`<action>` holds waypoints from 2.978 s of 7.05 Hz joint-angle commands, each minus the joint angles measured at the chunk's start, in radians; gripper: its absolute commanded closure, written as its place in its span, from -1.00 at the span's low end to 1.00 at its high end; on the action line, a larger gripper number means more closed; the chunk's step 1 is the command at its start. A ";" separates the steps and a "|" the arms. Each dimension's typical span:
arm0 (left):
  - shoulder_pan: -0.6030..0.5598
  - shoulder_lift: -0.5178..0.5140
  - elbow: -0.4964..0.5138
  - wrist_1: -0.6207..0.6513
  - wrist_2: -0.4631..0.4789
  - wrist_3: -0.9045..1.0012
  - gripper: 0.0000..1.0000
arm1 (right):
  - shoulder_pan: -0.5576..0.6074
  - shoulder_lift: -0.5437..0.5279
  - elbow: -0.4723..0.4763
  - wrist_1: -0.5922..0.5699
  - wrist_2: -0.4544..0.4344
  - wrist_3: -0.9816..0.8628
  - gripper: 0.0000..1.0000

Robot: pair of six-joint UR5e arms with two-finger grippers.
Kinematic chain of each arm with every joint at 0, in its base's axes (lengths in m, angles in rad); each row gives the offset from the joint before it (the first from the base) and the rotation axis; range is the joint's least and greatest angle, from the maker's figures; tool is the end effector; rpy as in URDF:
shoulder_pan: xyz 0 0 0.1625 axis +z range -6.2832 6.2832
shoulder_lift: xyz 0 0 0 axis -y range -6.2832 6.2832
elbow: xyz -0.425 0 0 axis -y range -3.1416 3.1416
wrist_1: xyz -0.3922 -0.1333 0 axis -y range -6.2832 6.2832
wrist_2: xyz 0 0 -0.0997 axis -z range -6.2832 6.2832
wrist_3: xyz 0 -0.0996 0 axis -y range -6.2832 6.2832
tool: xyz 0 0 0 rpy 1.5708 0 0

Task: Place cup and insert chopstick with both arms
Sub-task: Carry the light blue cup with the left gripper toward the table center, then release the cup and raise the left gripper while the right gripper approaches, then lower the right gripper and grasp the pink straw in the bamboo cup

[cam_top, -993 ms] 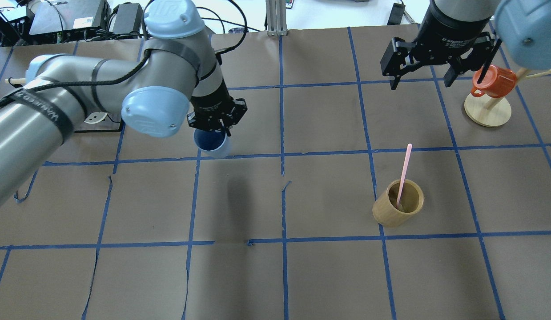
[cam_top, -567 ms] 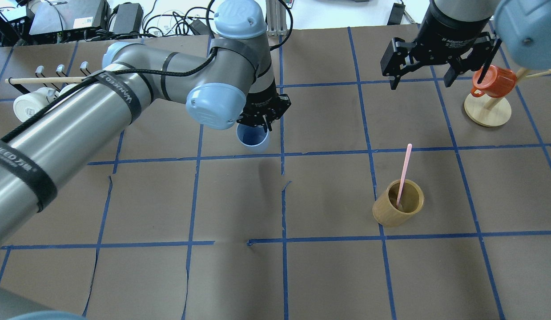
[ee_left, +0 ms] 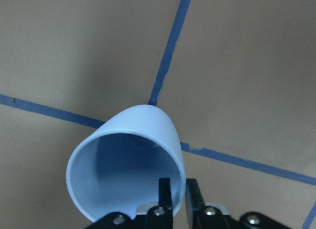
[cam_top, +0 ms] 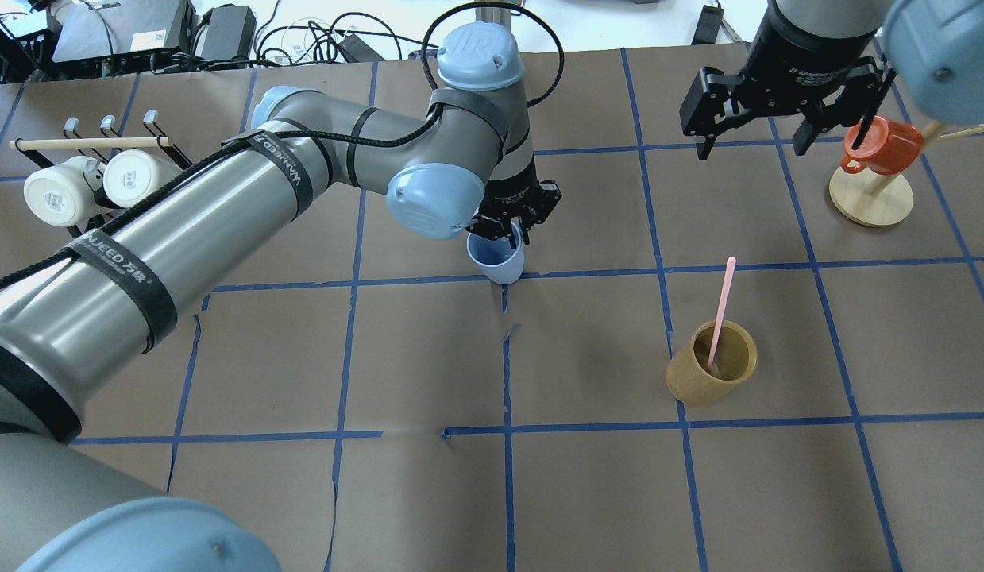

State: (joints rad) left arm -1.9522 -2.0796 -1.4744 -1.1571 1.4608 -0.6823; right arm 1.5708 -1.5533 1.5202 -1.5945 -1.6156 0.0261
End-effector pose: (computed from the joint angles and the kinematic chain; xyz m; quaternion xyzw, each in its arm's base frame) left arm -0.3818 -0.5646 0.2776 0.1496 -0.9872 -0.0273 0.0477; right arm 0.1288 -0.5046 0.5067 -0.0137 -0.9993 0.0287 0.0220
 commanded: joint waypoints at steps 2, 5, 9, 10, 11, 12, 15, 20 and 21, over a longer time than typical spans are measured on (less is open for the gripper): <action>0.097 0.076 0.069 -0.083 0.003 0.053 -1.00 | 0.000 0.001 0.000 0.001 -0.001 0.000 -1.00; 0.247 0.260 0.092 -0.336 0.009 0.307 -1.00 | -0.012 0.002 0.036 -0.025 -0.001 0.014 -1.00; 0.351 0.550 -0.077 -0.550 0.124 0.619 -0.97 | -0.075 0.001 0.256 -0.200 0.014 0.005 -0.94; 0.387 0.585 -0.113 -0.508 0.124 0.674 -0.98 | -0.072 0.010 0.285 -0.212 0.013 0.000 -0.94; 0.406 0.602 -0.124 -0.498 0.127 0.761 -1.00 | -0.071 0.010 0.311 -0.216 0.013 -0.002 -0.95; 0.417 0.602 -0.121 -0.492 0.125 0.768 -1.00 | -0.071 0.012 0.316 -0.210 0.013 -0.005 -0.93; 0.418 0.596 -0.113 -0.481 0.125 0.768 -1.00 | -0.049 0.009 0.339 -0.191 0.011 -0.040 -0.68; 0.420 0.599 -0.112 -0.483 0.127 0.768 -1.00 | -0.051 0.002 0.345 -0.142 0.010 -0.069 0.32; 0.420 0.599 -0.112 -0.483 0.127 0.768 -1.00 | -0.051 0.001 0.341 -0.122 -0.003 -0.075 0.35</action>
State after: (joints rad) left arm -1.5323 -1.4806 -1.5859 -1.6398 1.5876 0.0859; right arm 1.5203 -1.5504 1.8647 -1.7372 -1.6087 -0.0441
